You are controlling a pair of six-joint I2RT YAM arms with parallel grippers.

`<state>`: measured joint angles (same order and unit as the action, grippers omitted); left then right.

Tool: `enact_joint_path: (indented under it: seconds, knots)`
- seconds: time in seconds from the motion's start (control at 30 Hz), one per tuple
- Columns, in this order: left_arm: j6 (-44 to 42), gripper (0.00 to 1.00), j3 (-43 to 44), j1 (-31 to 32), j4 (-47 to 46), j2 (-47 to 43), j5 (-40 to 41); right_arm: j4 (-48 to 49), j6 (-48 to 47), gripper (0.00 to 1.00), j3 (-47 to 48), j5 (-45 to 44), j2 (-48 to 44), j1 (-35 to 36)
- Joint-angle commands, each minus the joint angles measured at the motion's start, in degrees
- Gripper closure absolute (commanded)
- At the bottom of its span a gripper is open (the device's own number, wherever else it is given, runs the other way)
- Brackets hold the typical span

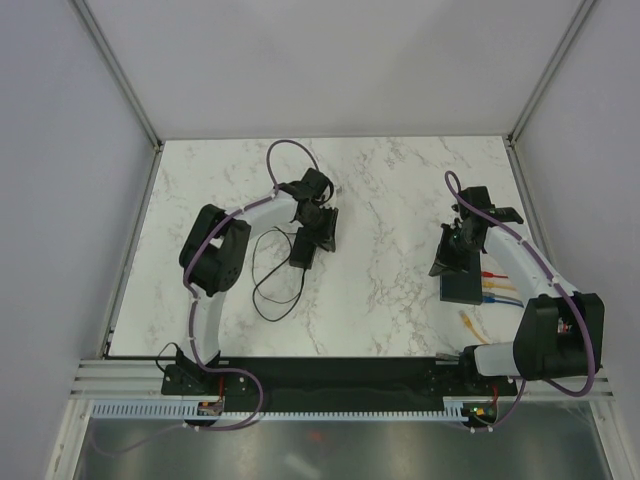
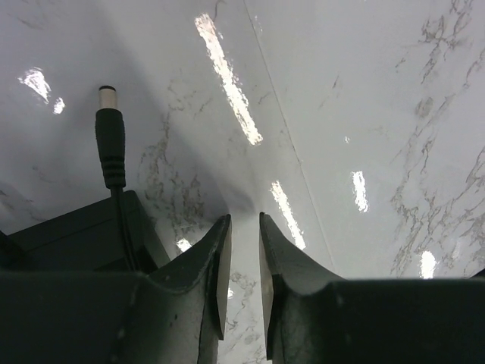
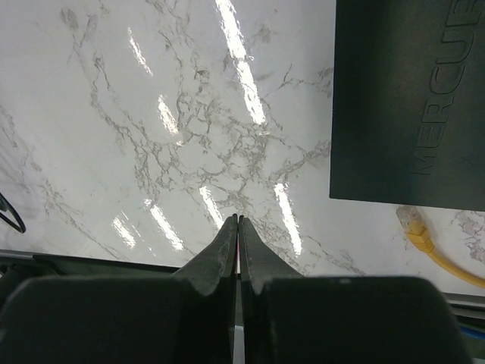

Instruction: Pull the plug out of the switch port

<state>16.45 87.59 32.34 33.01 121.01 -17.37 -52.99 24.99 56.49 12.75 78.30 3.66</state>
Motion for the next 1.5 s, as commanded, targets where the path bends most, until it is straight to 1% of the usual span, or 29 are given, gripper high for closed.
enact_joint_path:
  seconds: [0.0,0.17,0.2,0.23,0.27,0.3,0.33,0.37,0.4,0.43,0.5,0.53,0.6,0.63,0.67,0.77,0.83,0.9,0.97,1.07,1.13,1.17,1.2,1.23,1.3,1.37,1.47]
  knots:
    - [-0.9,0.70,2.2,0.6,1.6,-1.7,-3.1,-0.4,-1.2,0.91,1.3,-1.7,0.3,0.4]
    - [1.3,0.66,3.9,4.0,1.7,-5.2,-5.7,-1.5,-2.3,0.89,4.1,-5.3,1.8,0.3]
    - [1.7,0.64,4.6,4.6,1.6,-5.6,-6.1,-2.1,-2.5,0.88,4.8,-6.0,2.6,0.3]
    - [2.6,0.62,5.0,5.4,1.5,-6.2,-7.8,-2.3,-3.0,0.81,5.8,-7.2,3.1,0.3]
    - [3.0,0.59,5.4,5.6,1.5,-6.4,-9.4,-2.5,-3.1,0.78,6.3,-8.0,3.6,0.3]
    - [3.3,0.48,6.3,5.8,1.3,-6.5,-14.0,-2.6,-3.4,0.73,6.7,-8.7,4.4,0.2]
    - [3.3,0.38,6.4,6.1,0.7,-6.6,-15.7,-2.5,-3.7,0.66,7.1,-9.2,4.6,0.0]
    - [3.2,0.28,6.8,6.1,0.5,-6.8,-16.8,-2.3,-4.2,0.64,7.2,-10.9,4.8,-0.1]
    - [2.7,0.10,7.5,6.2,0.3,-6.9,-17.6,-1.7,-4.4,0.61,7.3,-11.5,4.8,-0.4]
    - [2.3,0.01,7.8,6.2,0.3,-7.3,-18.6,-1.0,-4.7,0.56,7.0,-12.0,4.7,-1.4]
    - [0.4,0.00,7.7,6.2,0.3,-8.8,-18.7,0.3,-5.2,0.50,6.9,-12.4,5.1,-3.0]
    - [-0.5,0.00,7.4,6.2,0.3,-9.5,-18.0,0.3,-5.1,0.46,7.1,-12.3,5.5,-6.1]
    - [-3.1,0.00,6.3,6.2,0.6,-11.8,-15.3,0.4,-5.4,0.44,7.1,-10.8,7.0,-9.2]
    - [-3.6,0.00,5.8,6.2,1.2,-12.5,-14.3,0.3,-5.6,0.44,7.1,-10.4,7.3,-12.2]
    - [-3.9,0.00,5.0,6.1,1.3,-13.2,-13.5,-0.3,-5.9,0.43,7.1,-10.6,7.7,-13.7]
    - [-7.1,0.00,3.9,5.2,2.0,-15.3,-13.9,-0.5,-6.1,0.40,7.0,-14.1,7.0,-17.2]
    - [-7.0,0.00,3.9,2.8,2.5,-16.1,-18.1,-0.9,-5.9,0.35,6.5,-14.1,6.5,-18.7]
    - [-2.8,0.00,1.5,0.8,1.2,-17.1,-21.5,-0.7,-5.2,0.32,5.3,-13.5,5.6,-19.4]
    - [-1.6,0.00,0.0,-1.6,-0.1,-17.7,-24.0,-0.3,-4.9,0.31,4.4,-12.8,5.4,-20.1]
    - [2.2,0.00,0.4,-2.7,-0.5,-17.6,-19.8,-0.1,-4.9,0.31,2.7,-13.2,5.5,-20.5]
    - [2.9,0.00,0.8,-2.9,-0.1,-18.2,-14.7,0.0,-5.7,0.31,0.6,-13.3,5.5,-21.7]
    - [2.5,0.00,1.3,-2.9,0.5,-18.5,-13.1,0.3,-5.7,0.31,-0.1,-13.1,5.0,-22.2]
    - [2.0,0.00,1.4,-2.8,1.9,-19.0,-8.7,0.8,-5.7,0.31,-1.6,-12.9,4.7,-22.7]
    - [1.6,0.00,1.4,-2.8,2.9,-19.4,-6.1,1.8,-5.3,0.30,-2.3,-12.8,4.4,-22.9]
    - [-1.2,0.00,1.5,-3.1,5.6,-20.2,-2.6,2.3,-5.0,0.30,-3.1,-11.4,4.2,-23.2]
    - [-2.4,0.00,0.6,-3.8,6.1,-21.5,-3.4,2.6,-4.9,0.30,-3.4,-10.2,5.9,-23.4]
    - [-0.4,0.00,0.3,-5.2,6.5,-21.2,-6.7,4.5,-5.3,0.31,-4.1,-9.8,7.8,-23.6]
